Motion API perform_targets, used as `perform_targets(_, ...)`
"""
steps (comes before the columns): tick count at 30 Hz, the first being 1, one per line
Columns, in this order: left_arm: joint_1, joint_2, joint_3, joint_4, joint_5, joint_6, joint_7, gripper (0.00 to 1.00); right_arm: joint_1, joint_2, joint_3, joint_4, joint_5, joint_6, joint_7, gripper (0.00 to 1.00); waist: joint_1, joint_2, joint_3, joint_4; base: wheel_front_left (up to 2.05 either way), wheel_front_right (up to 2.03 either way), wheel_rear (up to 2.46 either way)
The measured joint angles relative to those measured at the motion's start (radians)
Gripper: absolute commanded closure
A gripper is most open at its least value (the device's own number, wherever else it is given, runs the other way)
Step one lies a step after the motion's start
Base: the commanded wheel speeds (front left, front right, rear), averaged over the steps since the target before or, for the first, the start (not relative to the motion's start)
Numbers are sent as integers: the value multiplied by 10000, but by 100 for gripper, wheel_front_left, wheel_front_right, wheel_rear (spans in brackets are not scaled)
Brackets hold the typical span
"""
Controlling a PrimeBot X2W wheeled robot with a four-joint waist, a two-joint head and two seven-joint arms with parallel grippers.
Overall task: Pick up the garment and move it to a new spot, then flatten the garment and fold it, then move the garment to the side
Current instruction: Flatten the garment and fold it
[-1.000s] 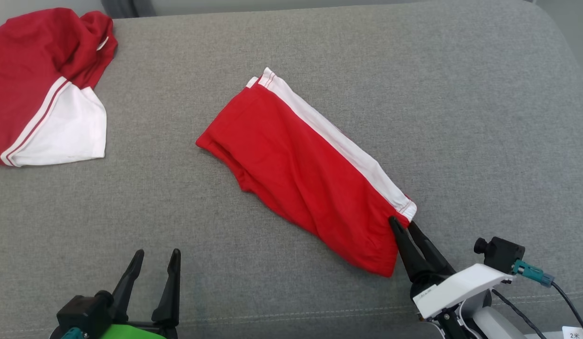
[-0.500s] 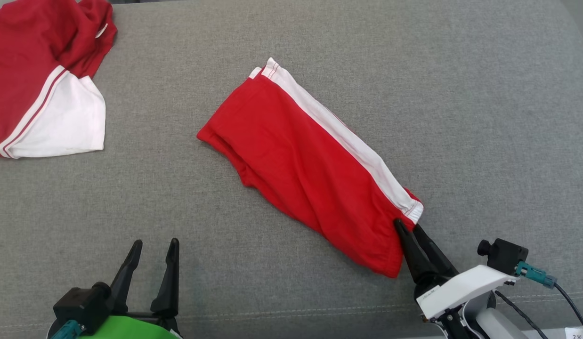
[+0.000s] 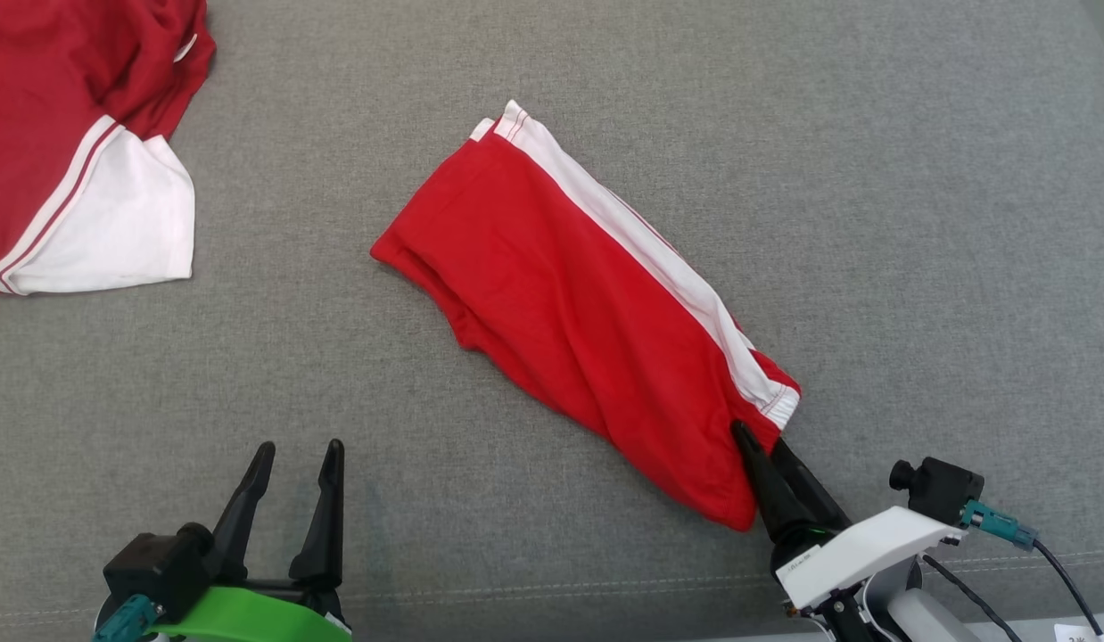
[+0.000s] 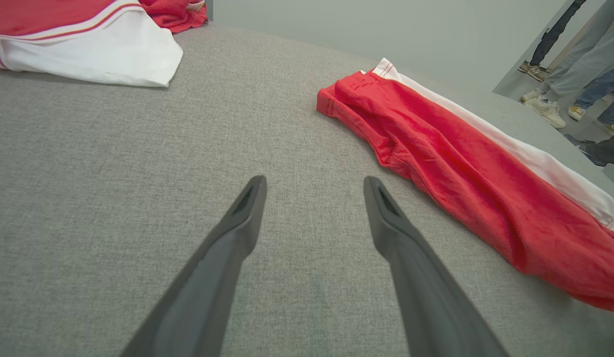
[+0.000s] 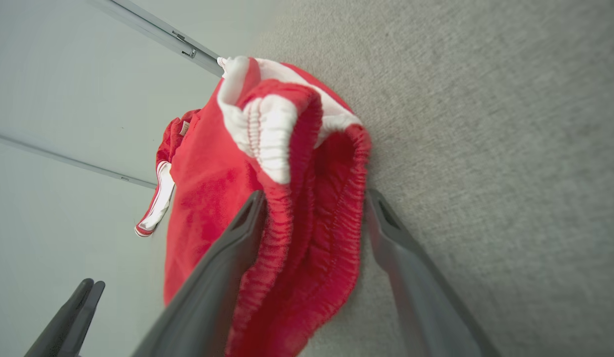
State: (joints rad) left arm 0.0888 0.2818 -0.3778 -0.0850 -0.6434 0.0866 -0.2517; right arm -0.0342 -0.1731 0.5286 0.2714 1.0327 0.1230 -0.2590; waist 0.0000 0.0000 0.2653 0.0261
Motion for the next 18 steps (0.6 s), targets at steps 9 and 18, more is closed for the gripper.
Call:
perform_targets(9, -1, -59, 77, 75, 0, -81, 0, 0, -52, 27, -77, 111, 504, 2, 0, 0, 0, 0, 45, 91, 0, 0, 0)
perform_targets(18, -21, -107, 138, 100, 2, -161, 0, 0, -206, 226, 81, 232, 1313, 4, 199, 61, 0, 0, 75, 121, 0, 0, 0)
